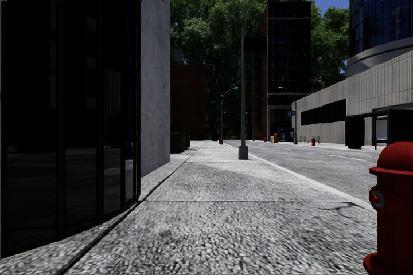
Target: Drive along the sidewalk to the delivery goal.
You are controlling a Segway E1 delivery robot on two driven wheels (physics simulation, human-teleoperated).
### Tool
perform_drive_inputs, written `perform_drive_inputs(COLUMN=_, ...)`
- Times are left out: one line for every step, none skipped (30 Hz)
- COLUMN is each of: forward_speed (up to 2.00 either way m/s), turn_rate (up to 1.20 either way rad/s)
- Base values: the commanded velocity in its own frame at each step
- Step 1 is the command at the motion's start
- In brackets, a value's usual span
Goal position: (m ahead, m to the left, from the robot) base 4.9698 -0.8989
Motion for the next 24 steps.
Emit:
perform_drive_inputs(forward_speed=1.68, turn_rate=0.00)
perform_drive_inputs(forward_speed=1.83, turn_rate=0.00)
perform_drive_inputs(forward_speed=1.94, turn_rate=0.00)
perform_drive_inputs(forward_speed=1.97, turn_rate=0.00)
perform_drive_inputs(forward_speed=1.98, turn_rate=-0.23)
perform_drive_inputs(forward_speed=1.98, turn_rate=-0.31)
perform_drive_inputs(forward_speed=1.98, turn_rate=-0.34)
perform_drive_inputs(forward_speed=1.98, turn_rate=-0.34)
perform_drive_inputs(forward_speed=1.98, turn_rate=-0.40)
perform_drive_inputs(forward_speed=1.97, turn_rate=-0.45)
perform_drive_inputs(forward_speed=1.95, turn_rate=-0.49)
perform_drive_inputs(forward_speed=1.90, turn_rate=-0.51)
perform_drive_inputs(forward_speed=1.83, turn_rate=-0.52)
perform_drive_inputs(forward_speed=1.78, turn_rate=-0.53)
perform_drive_inputs(forward_speed=1.71, turn_rate=-0.55)
perform_drive_inputs(forward_speed=1.71, turn_rate=-0.55)
perform_drive_inputs(forward_speed=1.65, turn_rate=-0.57)
perform_drive_inputs(forward_speed=1.60, turn_rate=-0.57)
perform_drive_inputs(forward_speed=1.57, turn_rate=0.00)
perform_drive_inputs(forward_speed=1.57, turn_rate=0.00)
perform_drive_inputs(forward_speed=1.66, turn_rate=0.00)
perform_drive_inputs(forward_speed=1.79, turn_rate=0.00)
perform_drive_inputs(forward_speed=1.91, turn_rate=0.00)
perform_drive_inputs(forward_speed=2.00, turn_rate=0.00)
